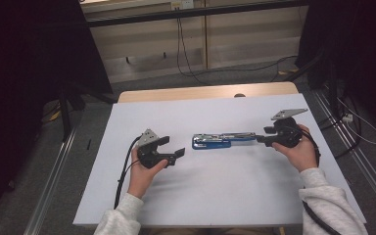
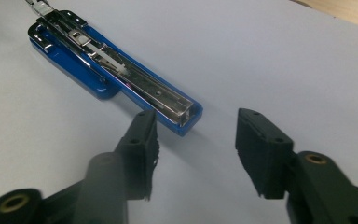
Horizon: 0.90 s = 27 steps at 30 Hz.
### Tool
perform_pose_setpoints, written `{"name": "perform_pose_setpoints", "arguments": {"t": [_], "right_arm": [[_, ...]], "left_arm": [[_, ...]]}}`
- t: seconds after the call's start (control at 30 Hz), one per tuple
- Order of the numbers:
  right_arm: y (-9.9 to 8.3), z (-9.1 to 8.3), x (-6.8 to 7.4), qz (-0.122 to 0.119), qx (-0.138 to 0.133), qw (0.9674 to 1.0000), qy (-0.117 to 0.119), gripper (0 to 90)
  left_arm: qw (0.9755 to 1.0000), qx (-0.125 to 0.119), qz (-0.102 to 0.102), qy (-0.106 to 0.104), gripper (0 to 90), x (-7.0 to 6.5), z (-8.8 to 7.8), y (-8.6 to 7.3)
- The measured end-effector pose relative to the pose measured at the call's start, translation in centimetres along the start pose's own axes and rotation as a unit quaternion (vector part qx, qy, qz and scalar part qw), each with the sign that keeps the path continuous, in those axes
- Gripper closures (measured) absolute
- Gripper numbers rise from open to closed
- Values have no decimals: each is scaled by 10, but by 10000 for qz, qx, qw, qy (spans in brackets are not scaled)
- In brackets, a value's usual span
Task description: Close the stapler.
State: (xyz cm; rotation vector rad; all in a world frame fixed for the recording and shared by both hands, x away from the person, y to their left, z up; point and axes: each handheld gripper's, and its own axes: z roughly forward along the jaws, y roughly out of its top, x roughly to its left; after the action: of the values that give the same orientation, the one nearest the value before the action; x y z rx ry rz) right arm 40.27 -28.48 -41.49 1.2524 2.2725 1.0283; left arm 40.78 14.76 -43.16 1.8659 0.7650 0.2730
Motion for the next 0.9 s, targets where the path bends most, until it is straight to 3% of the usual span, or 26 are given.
{"name": "perform_pose_setpoints", "arguments": {"t": [0.07, 0.17, 0.23, 0.37, 0.47, 0.57, 0.7, 0.77, 0.8, 0.9], "right_arm": [[0, -1, 0, -33, 3, 10000, -19, 547], [-1, -1, 1, -121, 27, 9998, -149, 664], [-2, -2, 1, -110, 21, 9997, -216, 690], [-5, -2, 0, -85, 23, 9995, -295, 810], [-6, 1, 0, -105, 91, 9995, -299, 860], [-8, 6, 0, -114, 176, 9993, -301, 886], [-9, 11, 0, -111, 282, 9989, -357, 900], [-10, 13, 0, -98, 339, 9987, -370, 900], [-11, 15, 0, -108, 353, 9986, -370, 900], [-13, 18, -1, -30, 400, 9986, -333, 900]], "left_arm": [[9999, 138, -2, 53, 235, 1, 5, 1], [9996, 253, 7, 104, 367, 3, 13, 2], [9994, 308, -13, 169, 382, 4, 18, 3], [9986, 436, -139, 251, 582, 9, 27, 4], [9977, 581, -103, 346, 728, 11, 34, 6], [9967, 681, -200, 398, 838, 12, 42, 7], [9955, 813, -235, 424, 900, 16, 50, 7], [9952, 862, -227, 416, 900, 15, 54, 7], [9948, 918, -122, 432, 900, 15, 55, 7], [9944, 962, -157, 405, 900, 13, 62, 7]]}}
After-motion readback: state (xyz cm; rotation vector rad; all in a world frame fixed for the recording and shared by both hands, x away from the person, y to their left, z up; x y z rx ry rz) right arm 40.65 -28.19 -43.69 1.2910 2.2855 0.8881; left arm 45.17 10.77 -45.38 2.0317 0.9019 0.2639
